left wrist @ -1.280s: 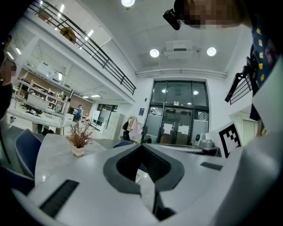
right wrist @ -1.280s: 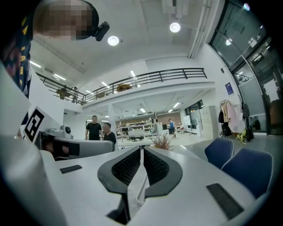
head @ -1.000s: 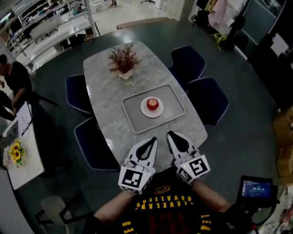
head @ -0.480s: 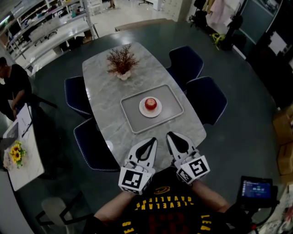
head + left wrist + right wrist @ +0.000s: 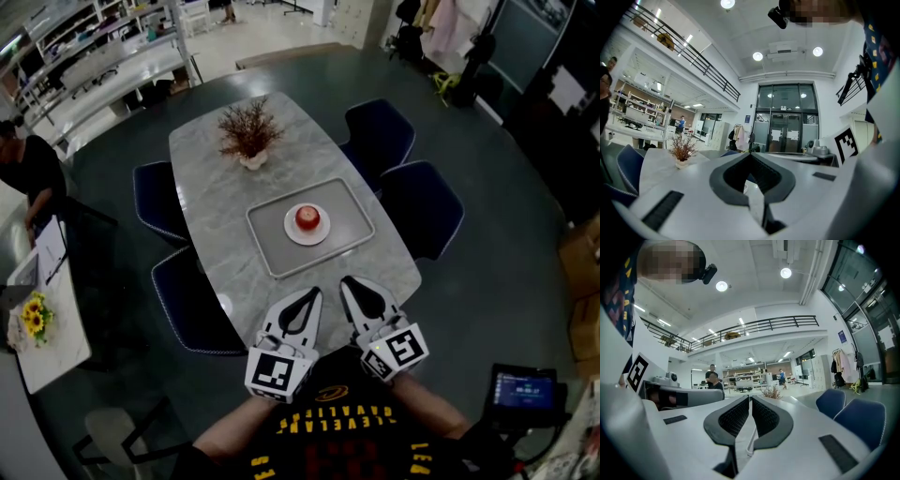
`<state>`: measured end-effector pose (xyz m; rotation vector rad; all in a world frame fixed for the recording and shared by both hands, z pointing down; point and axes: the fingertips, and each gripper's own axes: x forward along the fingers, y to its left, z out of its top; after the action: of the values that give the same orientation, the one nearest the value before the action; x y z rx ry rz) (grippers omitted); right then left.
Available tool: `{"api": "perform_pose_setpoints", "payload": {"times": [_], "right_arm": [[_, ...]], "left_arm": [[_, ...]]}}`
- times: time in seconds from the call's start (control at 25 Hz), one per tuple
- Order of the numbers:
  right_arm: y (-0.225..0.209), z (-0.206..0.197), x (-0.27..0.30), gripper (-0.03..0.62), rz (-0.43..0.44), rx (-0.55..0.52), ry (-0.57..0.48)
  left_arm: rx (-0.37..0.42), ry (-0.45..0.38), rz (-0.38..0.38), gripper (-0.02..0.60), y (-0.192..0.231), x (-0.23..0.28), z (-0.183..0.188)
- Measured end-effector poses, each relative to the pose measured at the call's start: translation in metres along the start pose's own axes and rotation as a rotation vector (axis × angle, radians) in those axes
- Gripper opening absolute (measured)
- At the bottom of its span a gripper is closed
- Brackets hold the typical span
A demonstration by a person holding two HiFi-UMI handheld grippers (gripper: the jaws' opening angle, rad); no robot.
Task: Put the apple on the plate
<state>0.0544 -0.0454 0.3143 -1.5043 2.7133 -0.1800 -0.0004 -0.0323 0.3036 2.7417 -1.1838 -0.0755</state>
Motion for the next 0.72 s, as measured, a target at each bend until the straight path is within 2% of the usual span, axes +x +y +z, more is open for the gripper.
{"api": "perform_pose_setpoints", "payload": {"times": [0.72], "right_arm": [[-0.0024,-0.0029,-0.0012,0.031,0.010,-0.009,0.000]], "left_arm": [[0.018,0.008,0.006,0.003,0.0006,0.0024,-0.0020]]}}
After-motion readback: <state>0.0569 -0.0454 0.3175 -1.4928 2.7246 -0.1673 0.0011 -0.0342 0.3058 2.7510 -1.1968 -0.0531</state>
